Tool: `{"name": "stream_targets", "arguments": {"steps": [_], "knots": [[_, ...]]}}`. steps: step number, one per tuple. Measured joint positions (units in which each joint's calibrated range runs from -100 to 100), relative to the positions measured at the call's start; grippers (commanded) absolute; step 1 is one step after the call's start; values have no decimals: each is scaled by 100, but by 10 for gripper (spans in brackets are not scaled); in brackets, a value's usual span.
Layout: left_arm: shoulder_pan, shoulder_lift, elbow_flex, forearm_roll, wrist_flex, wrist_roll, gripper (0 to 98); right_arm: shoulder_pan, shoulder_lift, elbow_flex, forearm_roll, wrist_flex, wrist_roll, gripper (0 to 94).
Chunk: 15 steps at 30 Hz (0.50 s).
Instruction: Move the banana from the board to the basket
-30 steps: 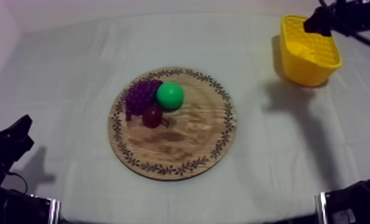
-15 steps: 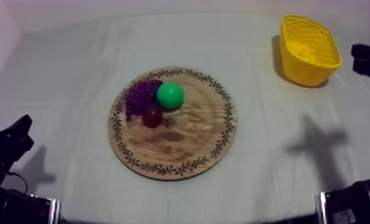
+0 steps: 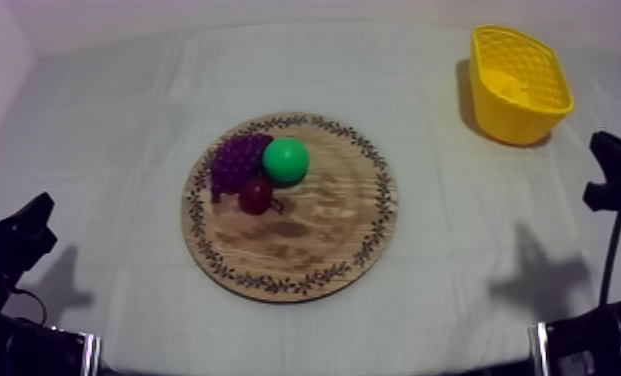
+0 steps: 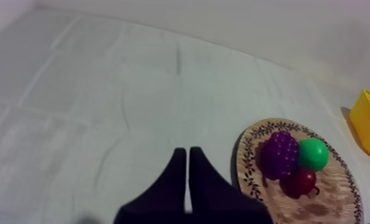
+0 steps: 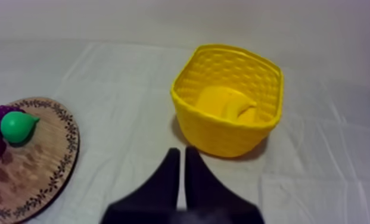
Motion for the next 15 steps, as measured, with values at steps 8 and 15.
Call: {"name": "stream_targets", "arguments": {"steps": [8, 15], "knots": [[0, 0, 0, 0, 0, 0, 1, 18, -1087, 826, 294, 98, -28, 14], [0, 0, 0, -6, 0, 0, 1, 33, -1338, 1509, 609, 3, -412, 45]]}}
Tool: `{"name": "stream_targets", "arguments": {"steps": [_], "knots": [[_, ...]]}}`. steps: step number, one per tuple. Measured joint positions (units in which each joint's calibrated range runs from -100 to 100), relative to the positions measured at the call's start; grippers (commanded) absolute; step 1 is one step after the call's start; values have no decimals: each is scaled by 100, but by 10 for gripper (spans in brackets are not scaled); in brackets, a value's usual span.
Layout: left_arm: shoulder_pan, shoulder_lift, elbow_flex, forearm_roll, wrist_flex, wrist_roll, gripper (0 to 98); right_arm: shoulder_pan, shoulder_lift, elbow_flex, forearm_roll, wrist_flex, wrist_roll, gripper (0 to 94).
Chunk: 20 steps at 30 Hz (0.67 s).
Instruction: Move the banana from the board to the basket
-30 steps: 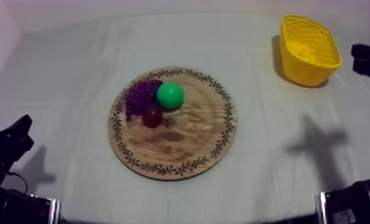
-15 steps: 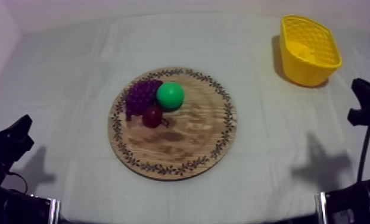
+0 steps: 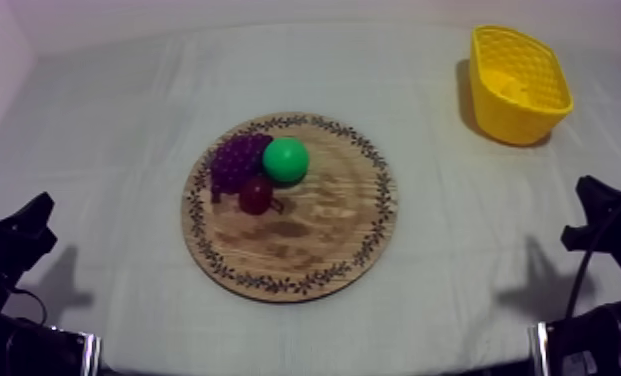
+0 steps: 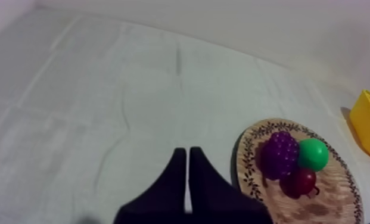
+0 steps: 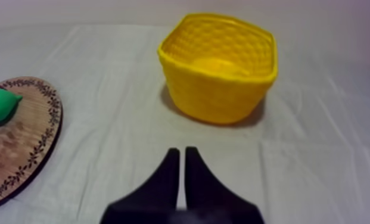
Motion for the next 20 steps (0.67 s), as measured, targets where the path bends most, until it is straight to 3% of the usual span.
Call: {"name": "stream_targets", "arguments": {"steps": [5, 9, 20], "knots": [[0, 0, 0, 0, 0, 0, 1, 0, 0, 101, 77, 277, -345, 19], [0, 0, 0, 0, 0, 0, 1, 0, 0, 108, 77, 283, -350, 8], [0, 0, 0, 0, 0, 0, 1, -3, 0, 108, 95, 300, 636, 4]]}}
